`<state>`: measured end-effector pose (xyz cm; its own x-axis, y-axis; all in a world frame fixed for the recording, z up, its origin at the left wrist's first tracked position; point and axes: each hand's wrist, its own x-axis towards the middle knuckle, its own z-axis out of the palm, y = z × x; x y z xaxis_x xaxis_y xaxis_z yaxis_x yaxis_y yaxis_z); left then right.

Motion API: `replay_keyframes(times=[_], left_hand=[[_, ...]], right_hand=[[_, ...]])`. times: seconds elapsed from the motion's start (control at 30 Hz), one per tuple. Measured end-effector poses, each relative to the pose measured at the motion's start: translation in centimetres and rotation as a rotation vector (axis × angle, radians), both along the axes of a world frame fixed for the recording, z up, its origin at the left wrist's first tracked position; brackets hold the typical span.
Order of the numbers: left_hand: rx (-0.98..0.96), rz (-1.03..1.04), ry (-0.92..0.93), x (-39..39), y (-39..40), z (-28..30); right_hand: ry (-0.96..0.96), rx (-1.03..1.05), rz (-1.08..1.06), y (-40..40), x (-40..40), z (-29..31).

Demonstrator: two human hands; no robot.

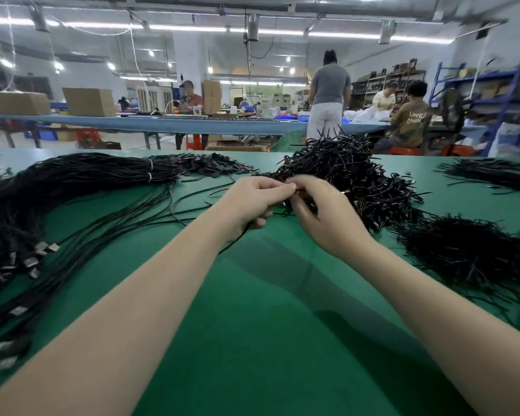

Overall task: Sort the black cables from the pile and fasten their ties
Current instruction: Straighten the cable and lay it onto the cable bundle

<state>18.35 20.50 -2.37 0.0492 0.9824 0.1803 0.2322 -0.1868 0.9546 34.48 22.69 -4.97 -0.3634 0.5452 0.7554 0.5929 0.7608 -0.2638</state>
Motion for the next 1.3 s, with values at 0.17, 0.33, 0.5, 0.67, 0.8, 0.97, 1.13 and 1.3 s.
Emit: replay_keyframes(times=[0.17, 0.33, 0.5, 0.67, 0.8, 0.97, 1.13, 1.3], left_hand=[[-0.163, -0.148, 0.170, -4.4, -0.4, 0.4], [-0.106, 0.054, 0.147, -7.9, -0.6, 0.3], [-0.181, 0.060, -0.722, -9.2, -0.4, 0.5], [-0.122, 0.007, -1.165, -8.6, -0.7, 1.1], [-0.076, -0.021, -1.183, -8.9, -1.0, 1.2], [-0.144, -0.034, -0.874, -7.6, -0.8, 1.3], [-0.226, -0.120, -0.814, -6.9, -1.4, 3.0], [-0.348, -0.432, -0.362, -7.0, -3.2, 4.6]], right_hand=[[0.231, -0.129, -0.024, 1.1, 0.8, -0.5], [0.460, -0.271, -0.180, 1.9, 1.7, -1.2], [0.383, -0.310, -0.023, 0.3, -0.1, -1.9], [0.194, -0.325, 0.136, -2.1, -3.1, -3.4], [0.091, -0.323, 0.137, -3.0, -3.2, -4.5], [-0.002, -0.313, 0.168, -3.3, -2.7, -4.6], [-0.156, -0.344, 0.188, -3.3, -2.9, -4.7], [0.108, -0.489, 0.058, -1.9, -2.6, -4.7]])
